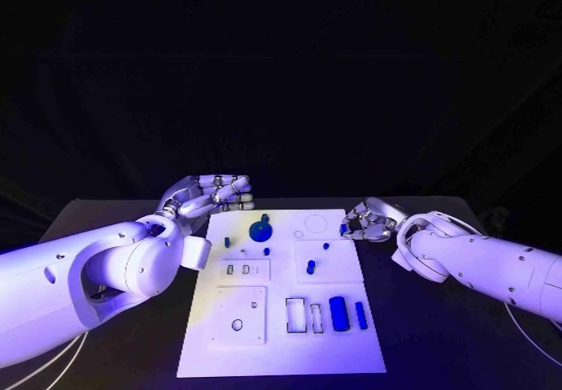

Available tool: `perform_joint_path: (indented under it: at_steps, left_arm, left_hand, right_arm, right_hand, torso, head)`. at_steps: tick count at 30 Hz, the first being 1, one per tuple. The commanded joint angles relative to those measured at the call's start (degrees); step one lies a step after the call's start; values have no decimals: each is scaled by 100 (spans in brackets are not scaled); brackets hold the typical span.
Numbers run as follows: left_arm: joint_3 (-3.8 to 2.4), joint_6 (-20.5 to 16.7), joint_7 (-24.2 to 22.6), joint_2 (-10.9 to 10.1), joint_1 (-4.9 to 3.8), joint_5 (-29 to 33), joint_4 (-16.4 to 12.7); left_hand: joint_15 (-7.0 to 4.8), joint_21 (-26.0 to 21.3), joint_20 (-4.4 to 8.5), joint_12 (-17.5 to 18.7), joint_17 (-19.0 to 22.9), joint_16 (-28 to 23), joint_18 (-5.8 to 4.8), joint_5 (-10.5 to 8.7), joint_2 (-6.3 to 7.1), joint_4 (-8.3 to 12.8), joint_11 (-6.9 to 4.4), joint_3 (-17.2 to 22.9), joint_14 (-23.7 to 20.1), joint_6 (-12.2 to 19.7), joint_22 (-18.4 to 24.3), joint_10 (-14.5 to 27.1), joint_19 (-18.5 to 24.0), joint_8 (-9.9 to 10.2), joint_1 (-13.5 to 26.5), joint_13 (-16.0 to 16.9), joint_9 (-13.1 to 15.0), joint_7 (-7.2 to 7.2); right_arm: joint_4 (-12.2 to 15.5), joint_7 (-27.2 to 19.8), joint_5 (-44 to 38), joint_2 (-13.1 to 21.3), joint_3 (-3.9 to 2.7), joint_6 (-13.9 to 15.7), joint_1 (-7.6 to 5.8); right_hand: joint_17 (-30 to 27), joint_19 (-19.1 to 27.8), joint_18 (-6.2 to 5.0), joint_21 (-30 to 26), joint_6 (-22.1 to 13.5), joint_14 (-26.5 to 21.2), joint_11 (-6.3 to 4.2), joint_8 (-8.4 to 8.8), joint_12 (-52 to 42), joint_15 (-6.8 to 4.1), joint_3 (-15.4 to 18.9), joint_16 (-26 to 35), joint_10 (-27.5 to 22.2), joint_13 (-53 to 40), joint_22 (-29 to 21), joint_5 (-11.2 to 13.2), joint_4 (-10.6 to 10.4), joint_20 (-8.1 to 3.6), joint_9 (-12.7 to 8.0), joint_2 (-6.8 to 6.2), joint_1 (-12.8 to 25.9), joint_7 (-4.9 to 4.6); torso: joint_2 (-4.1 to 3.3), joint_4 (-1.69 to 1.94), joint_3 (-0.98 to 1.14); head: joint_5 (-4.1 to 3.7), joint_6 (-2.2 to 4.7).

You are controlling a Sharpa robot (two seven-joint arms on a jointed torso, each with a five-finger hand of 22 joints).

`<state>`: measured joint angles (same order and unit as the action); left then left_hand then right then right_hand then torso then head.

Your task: Assemble the parts on the task board

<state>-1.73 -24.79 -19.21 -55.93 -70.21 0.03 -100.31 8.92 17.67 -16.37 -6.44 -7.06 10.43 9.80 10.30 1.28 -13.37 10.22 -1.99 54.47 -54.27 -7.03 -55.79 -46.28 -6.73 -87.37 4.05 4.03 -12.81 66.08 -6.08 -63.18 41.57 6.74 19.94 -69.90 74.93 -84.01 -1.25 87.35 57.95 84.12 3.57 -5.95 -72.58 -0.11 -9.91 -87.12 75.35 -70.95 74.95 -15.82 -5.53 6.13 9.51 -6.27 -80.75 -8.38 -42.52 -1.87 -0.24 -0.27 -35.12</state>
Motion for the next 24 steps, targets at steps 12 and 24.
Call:
perform_joint_path:
  at_steps: [12, 24]
  left_arm:
    - [-4, 79, 8, 5, -5, 14, -7]
    - [-4, 74, 17, 0, -5, 14, -13]
  left_hand:
    - [-22, 25, 2, 39, -10, -36, 56, -26, -8, 38, 30, 4, 32, -8, 9, -13, 40, 45, -52, 0, 0, -10]
    - [-21, 26, 2, 43, -11, -39, 56, -25, -12, 42, 32, 6, 33, -6, 10, -10, 40, 48, -59, -1, -1, -13]
  right_arm:
    - [-14, -37, 23, -62, 0, -116, 2]
    - [-50, -4, 15, -118, 0, -161, 2]
  right_hand:
    - [946, -393, 47, 36, 41, 460, -11, -9, -37, -43, -55, -41, 55, -25, 1285, 101, 15, -29, -6, 63, 21, 4]
    - [966, -410, 53, 53, 176, 465, -49, -70, -87, -69, -152, -50, 93, -78, 1304, 101, 48, -50, 5, 133, -8, 53]
  torso:
    - [0, 9, 1]
    - [0, 6, 0]
  head:
    - [-14, 8]
    - [3, 9]
